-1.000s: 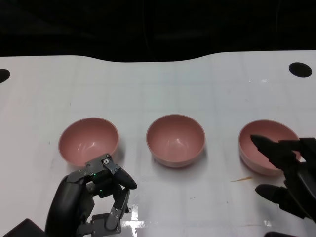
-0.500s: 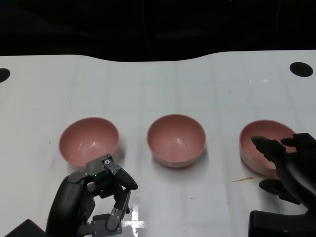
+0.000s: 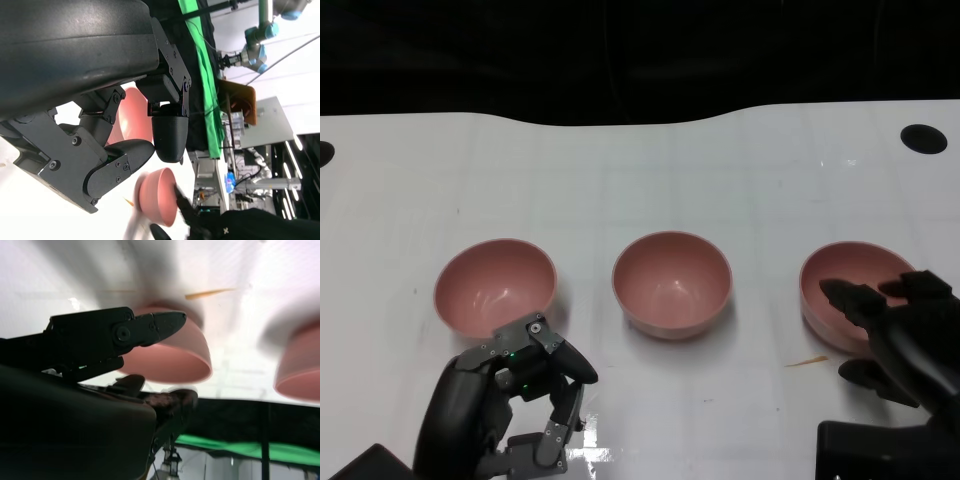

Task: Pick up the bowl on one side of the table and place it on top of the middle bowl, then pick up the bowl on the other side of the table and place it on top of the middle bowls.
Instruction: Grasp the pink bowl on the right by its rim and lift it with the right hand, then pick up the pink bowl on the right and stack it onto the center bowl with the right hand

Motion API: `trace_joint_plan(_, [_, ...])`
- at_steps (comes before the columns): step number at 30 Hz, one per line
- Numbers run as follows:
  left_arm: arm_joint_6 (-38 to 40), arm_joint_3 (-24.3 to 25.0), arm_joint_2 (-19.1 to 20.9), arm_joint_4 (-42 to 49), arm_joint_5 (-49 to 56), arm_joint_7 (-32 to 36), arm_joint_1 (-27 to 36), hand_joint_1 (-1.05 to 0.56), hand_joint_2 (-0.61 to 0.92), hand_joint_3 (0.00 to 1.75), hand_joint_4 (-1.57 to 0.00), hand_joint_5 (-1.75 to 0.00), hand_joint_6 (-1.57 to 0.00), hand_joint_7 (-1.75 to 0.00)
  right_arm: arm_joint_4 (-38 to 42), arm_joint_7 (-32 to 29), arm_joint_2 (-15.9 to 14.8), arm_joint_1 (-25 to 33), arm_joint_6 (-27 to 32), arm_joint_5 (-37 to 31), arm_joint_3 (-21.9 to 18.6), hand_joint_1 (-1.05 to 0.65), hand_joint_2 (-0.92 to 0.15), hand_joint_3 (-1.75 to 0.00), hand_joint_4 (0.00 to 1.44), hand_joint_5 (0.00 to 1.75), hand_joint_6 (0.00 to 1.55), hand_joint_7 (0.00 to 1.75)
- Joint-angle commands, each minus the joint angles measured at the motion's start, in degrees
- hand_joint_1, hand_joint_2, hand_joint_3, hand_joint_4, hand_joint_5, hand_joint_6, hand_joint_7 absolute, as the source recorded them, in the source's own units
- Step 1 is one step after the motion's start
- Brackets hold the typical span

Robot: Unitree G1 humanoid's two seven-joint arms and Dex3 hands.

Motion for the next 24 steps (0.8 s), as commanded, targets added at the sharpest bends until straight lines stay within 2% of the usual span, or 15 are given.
trace_joint_plan(1, [-0.44,0.27,0.29,-0.59,0.19,0.37,0.22,-0.20,0.47,1.19,-0.79,-1.66,-0.80,-1.32,11.59,-11.93,-0.10,-6.79,-7.39,3.38,0.82,-0.20,-0.74,-0.57,0.91,1.66,0.74,1.56])
trace_joint_plan(2, [-0.50,0.26,0.27,-0.54,0.14,0.33,0.20,-0.20,0.47,1.19,-0.79,-1.66,-0.80,-1.32,12.96,-13.37,-0.37,-7.74,-8.10,3.54,1.30,-0.20,-0.67,-0.71,0.92,1.71,0.71,1.62])
trace_joint_plan(4, [-0.49,0.23,0.26,-0.56,0.20,0.37,0.17,-0.19,0.46,1.19,-0.79,-1.67,-0.80,-1.33,14.74,-14.62,-0.71,-9.38,-8.64,3.94,2.09,-0.20,-0.62,-0.78,0.91,1.74,0.71,1.61])
trace_joint_plan(5, [-0.45,0.19,0.22,-0.57,0.29,0.44,0.17,-0.20,0.46,1.20,-0.79,-1.67,-0.80,-1.33,15.37,-14.60,-0.79,-10.16,-8.66,4.19,2.41,-0.20,-0.57,-0.79,0.91,1.74,0.79,1.40])
trace_joint_plan(7, [-0.35,0.12,0.14,-0.58,0.34,0.50,0.16,-0.20,0.46,1.20,-0.79,-1.67,-0.81,-1.33,16.16,-14.66,-1.02,-11.19,-8.76,4.43,3.06,-0.21,-0.55,-0.80,0.92,1.75,0.88,1.20])
trace_joint_plan(11, [-0.47,0.14,0.08,-0.23,0.90,0.94,-0.18,-0.21,0.46,1.21,-0.79,-1.68,-0.80,-1.34,17.41,-15.84,-1.23,-12.31,-9.33,4.98,4.21,-0.24,-0.59,-0.70,0.94,1.75,0.92,1.15])
trace_joint_plan(18, [-0.50,0.16,0.04,-0.18,1.02,1.00,-0.23,-0.21,0.46,1.21,-0.79,-1.68,-0.80,-1.34,18.12,-16.66,-1.50,-12.78,-9.37,5.58,5.03,-0.24,-0.60,-0.68,0.95,1.75,0.93,1.13])
trace_joint_plan(19, [-0.37,0.16,-0.04,-0.05,1.32,1.25,-0.30,-0.21,0.46,1.21,-0.79,-1.68,-0.80,-1.34,15.19,-17.86,-1.40,-12.96,-11.15,6.43,4.45,-0.24,-0.60,-0.68,0.95,1.75,0.93,1.12])
trace_joint_plan(20, [-0.27,0.16,-0.08,0.08,1.38,1.30,-0.38,-0.20,0.46,1.21,-0.79,-1.68,-0.80,-1.34,11.83,-19.06,-1.16,-13.35,-13.00,7.19,4.03,-0.21,-0.54,-0.84,0.97,1.75,0.85,1.41])
trace_joint_plan(21, [-0.24,0.11,-0.14,0.17,1.27,1.26,-0.40,-0.21,0.46,1.21,-0.79,-1.68,-0.80,-1.34,9.27,-19.91,-1.03,-13.62,-14.50,7.82,3.75,-0.17,-0.41,-1.03,0.99,1.75,0.79,1.61])
trace_joint_plan(22, [-0.23,0.06,-0.16,0.22,1.16,1.23,-0.41,-0.20,0.46,1.22,-0.78,-1.69,-0.80,-1.35,7.69,-20.35,-0.99,-13.73,-15.39,8.21,3.59,-0.15,-0.35,-1.14,1.00,1.75,0.77,1.69])
trace_joint_plan(24, [-0.11,-0.11,-0.23,0.08,1.09,1.26,-0.40,-0.20,0.46,1.23,-0.78,-1.69,-0.80,-1.35,5.20,-20.06,-0.36,-14.21,-17.26,9.58,3.44,-0.16,-0.28,-1.29,1.01,1.75,0.76,1.73])
